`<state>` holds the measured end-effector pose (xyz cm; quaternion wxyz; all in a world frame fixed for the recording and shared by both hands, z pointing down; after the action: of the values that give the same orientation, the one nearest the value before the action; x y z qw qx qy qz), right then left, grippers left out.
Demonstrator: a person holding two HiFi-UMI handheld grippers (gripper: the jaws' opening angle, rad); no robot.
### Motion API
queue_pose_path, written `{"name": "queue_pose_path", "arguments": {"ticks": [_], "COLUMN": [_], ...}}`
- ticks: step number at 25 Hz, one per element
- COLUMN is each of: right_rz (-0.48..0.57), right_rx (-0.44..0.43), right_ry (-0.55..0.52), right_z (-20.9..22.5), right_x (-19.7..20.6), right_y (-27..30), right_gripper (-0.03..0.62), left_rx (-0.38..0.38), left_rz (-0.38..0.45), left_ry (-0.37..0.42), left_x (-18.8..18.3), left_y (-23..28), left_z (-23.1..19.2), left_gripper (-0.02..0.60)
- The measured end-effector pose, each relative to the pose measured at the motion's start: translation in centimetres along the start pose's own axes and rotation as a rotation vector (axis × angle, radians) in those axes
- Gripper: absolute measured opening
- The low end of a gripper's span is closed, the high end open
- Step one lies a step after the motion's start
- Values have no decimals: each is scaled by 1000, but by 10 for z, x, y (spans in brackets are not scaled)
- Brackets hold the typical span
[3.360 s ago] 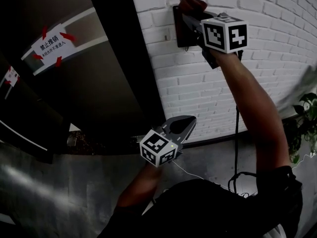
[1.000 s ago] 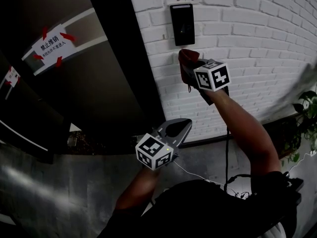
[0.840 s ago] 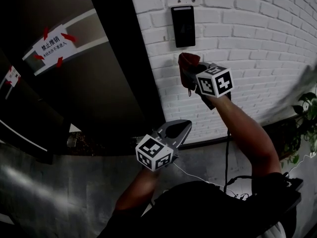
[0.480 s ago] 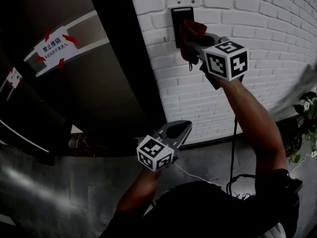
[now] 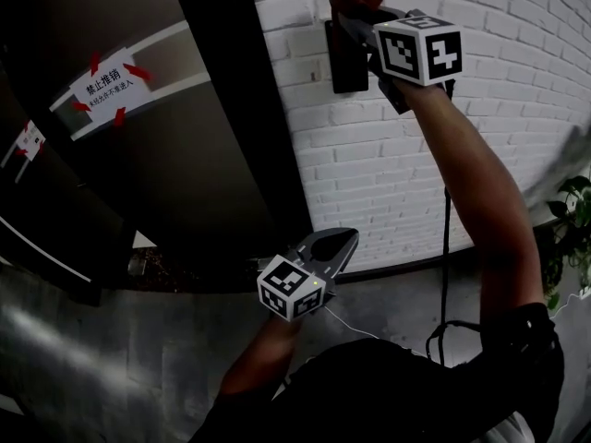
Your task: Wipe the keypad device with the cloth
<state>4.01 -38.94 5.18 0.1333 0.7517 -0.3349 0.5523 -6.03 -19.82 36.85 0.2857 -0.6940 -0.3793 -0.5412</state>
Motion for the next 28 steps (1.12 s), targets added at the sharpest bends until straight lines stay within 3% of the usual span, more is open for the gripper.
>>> {"name": "queue_pose_path", "arguments": {"ticks": [15, 28], "right_rz": [-51, -97], "right_rx": [31, 13], "right_ry": [-61, -29], "right_z": [0, -7], "right_x": [16, 49], "right_y": [13, 6], "right_gripper": [48, 48], "left_rx": [-13, 8], "left_rz": [-2, -8], "left_ry": [-5, -9], "left_x": [0, 3], "left_y": [-7, 0], "left_z": [-4, -2], "left_gripper": [17, 17]}}
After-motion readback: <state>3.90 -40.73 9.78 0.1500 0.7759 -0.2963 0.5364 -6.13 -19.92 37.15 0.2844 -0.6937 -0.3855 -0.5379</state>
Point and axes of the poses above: the fingertips, and each gripper's own axes: y forward along the fingers, z to its right, x out of its underside, the point moved 7 cm from there along -y, backward along the fingers, and after that the axes turned 8 degrees about -y, right-handed, at the moved point
